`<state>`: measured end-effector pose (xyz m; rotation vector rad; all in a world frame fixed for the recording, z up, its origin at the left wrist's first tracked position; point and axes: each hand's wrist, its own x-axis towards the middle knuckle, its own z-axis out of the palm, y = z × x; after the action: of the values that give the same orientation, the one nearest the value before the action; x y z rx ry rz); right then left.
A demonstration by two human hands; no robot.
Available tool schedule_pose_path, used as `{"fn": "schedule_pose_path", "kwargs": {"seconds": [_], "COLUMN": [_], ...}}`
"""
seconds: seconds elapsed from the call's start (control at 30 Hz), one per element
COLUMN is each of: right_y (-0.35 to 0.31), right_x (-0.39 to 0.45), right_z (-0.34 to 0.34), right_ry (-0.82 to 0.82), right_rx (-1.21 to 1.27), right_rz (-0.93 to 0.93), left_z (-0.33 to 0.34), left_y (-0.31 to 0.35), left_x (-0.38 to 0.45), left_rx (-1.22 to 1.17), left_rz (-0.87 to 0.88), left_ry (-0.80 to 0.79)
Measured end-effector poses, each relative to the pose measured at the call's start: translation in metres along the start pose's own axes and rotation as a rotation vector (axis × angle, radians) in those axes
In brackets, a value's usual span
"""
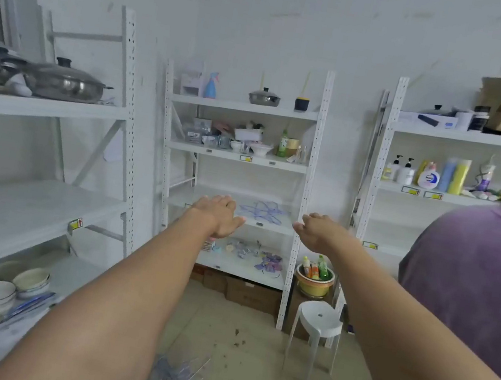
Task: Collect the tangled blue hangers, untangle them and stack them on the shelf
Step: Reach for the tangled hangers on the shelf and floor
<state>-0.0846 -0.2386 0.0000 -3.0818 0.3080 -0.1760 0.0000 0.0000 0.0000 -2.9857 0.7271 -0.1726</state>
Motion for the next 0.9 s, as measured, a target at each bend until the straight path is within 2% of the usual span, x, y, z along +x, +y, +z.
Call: {"fn": "schedule_pose_path", "kwargs": {"seconds": [0.2, 0.4, 0.5, 0.67, 0.9], "right_y": [-0.007, -0.009, -0.006, -0.003, -0.012], "right_x": [0.034, 0.101, 0.139, 0.21, 0.304], "right_z": [0.038, 0.079, 0.099, 0.096, 0.1], "right_ry": [-0.069, -0.088, -0.12, -0.077, -0.046], "right_rx": [-0.008, -0.003, -0.026, -0.025, -0.049], "right_rz": [-0.053, -0.045, -0.037, 0.032, 0.053], "left_z": [0.032, 0.067, 0.079, 0.084, 0.107], "left_y": [-0.004, -0.023, -0.051, -0.107, -0.118], "left_x": [0.022, 0.083, 0.12, 0.187, 0.291], "left_rx": [0.036, 0.073, 0.092, -0.017, 0.033], "left_rz": [0.001, 0.03, 0.047, -0.057, 0.081], "left_ry": [-0.088, -0.13, -0.124, -0.113, -0.102]}}
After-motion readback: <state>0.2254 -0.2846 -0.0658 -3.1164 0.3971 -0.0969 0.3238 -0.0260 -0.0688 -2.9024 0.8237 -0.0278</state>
